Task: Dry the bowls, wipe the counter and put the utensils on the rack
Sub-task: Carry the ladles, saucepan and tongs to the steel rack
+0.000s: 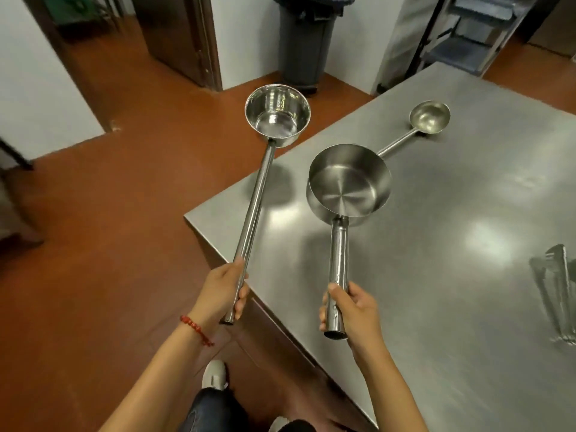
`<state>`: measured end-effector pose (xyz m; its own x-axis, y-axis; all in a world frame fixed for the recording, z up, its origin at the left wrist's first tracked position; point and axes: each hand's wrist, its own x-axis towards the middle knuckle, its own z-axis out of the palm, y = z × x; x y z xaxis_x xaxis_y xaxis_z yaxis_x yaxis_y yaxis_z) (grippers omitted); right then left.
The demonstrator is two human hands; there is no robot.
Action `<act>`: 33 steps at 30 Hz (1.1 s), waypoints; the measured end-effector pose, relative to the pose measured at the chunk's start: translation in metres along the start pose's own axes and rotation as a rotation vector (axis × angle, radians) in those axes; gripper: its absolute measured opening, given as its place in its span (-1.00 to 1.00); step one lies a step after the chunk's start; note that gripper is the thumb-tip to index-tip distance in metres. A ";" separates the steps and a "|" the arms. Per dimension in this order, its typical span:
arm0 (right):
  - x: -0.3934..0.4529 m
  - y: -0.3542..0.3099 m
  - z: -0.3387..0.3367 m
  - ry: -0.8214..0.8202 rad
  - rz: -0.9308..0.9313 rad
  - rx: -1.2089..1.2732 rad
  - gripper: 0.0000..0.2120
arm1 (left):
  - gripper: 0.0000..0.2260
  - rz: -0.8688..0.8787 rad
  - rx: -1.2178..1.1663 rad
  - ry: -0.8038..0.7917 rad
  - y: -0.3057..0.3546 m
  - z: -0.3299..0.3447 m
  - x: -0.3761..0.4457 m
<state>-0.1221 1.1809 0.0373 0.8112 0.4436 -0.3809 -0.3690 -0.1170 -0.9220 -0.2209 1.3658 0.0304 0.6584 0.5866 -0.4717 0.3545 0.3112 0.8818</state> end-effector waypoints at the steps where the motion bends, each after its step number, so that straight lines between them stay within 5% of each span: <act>1: 0.006 -0.002 0.015 -0.039 -0.002 -0.019 -0.91 | -0.68 0.010 -0.014 0.027 0.001 -0.014 0.003; 18: 0.142 -0.024 0.362 -0.482 0.064 -0.139 -0.92 | -0.72 -0.016 -0.230 0.472 0.042 -0.317 0.115; 33: 0.331 -0.073 0.599 -0.788 0.064 -0.250 -0.90 | -0.69 -0.011 -0.321 0.681 0.127 -0.483 0.285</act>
<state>-0.0985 1.8681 0.0199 0.2021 0.9111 -0.3593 -0.2165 -0.3162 -0.9236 -0.3091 1.9333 0.0098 0.0623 0.8824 -0.4664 0.0787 0.4615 0.8837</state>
